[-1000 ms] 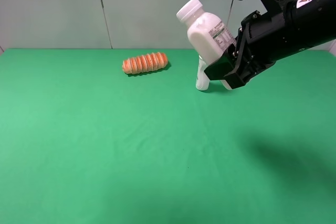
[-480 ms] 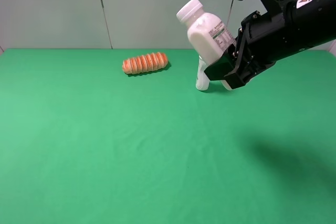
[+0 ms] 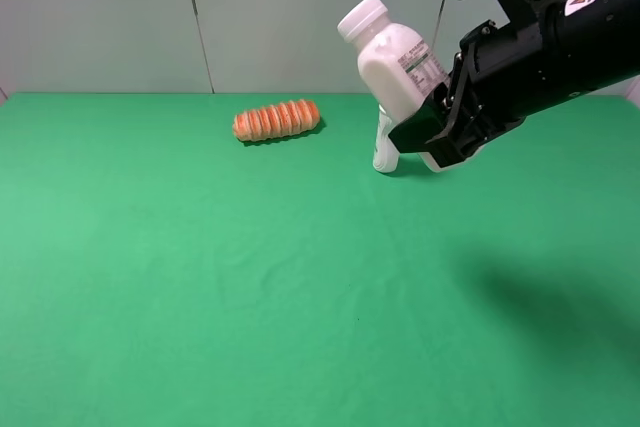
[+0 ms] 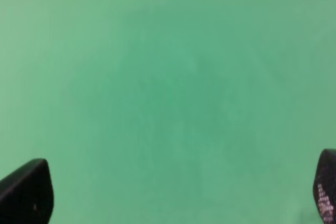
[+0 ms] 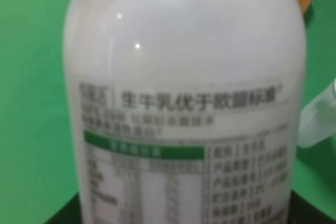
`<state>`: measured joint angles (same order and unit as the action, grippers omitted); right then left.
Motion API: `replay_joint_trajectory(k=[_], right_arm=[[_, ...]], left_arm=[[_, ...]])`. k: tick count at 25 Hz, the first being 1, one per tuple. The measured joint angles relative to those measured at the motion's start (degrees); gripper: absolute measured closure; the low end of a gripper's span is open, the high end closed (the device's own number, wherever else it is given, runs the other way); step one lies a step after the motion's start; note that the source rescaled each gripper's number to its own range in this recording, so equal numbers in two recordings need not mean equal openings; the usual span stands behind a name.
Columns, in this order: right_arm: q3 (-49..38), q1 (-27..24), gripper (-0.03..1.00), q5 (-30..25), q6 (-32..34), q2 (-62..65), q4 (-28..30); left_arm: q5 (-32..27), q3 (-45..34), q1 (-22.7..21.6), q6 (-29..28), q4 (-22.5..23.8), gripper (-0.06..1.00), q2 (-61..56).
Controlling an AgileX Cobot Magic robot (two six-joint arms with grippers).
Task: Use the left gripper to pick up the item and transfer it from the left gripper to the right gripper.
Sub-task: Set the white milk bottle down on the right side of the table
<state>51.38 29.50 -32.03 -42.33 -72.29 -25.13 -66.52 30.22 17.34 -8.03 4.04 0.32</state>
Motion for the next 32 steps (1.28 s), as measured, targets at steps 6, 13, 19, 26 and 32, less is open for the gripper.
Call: replay_joint_trajectory(k=[6, 13, 19, 26, 32], right_arm=[[0.0, 0.0, 0.95, -0.17, 2.22, 0.0, 0.0], [0.0, 0.0, 0.95, -0.4, 3.09, 0.0, 0.0], [0.0, 0.0, 0.95, -0.79, 5.89, 0.0, 1.47], [0.0, 0.0, 0.95, -4.86, 16.74, 0.0, 11.19], [0.0, -0.24, 0.95, -6.09, 29.19, -0.34, 21.81]], left_arm=[[4.22, -1.33, 0.0, 0.0, 0.0, -0.06, -0.13], [5.78, -2.0, 0.0, 0.17, 0.05, -0.06, -0.02], [5.78, -2.0, 0.0, 0.17, 0.05, -0.06, -0.02], [5.78, -2.0, -6.89, 0.19, 0.05, -0.06, -0.02], [5.78, -2.0, -16.86, 0.19, 0.05, -0.06, -0.02]])
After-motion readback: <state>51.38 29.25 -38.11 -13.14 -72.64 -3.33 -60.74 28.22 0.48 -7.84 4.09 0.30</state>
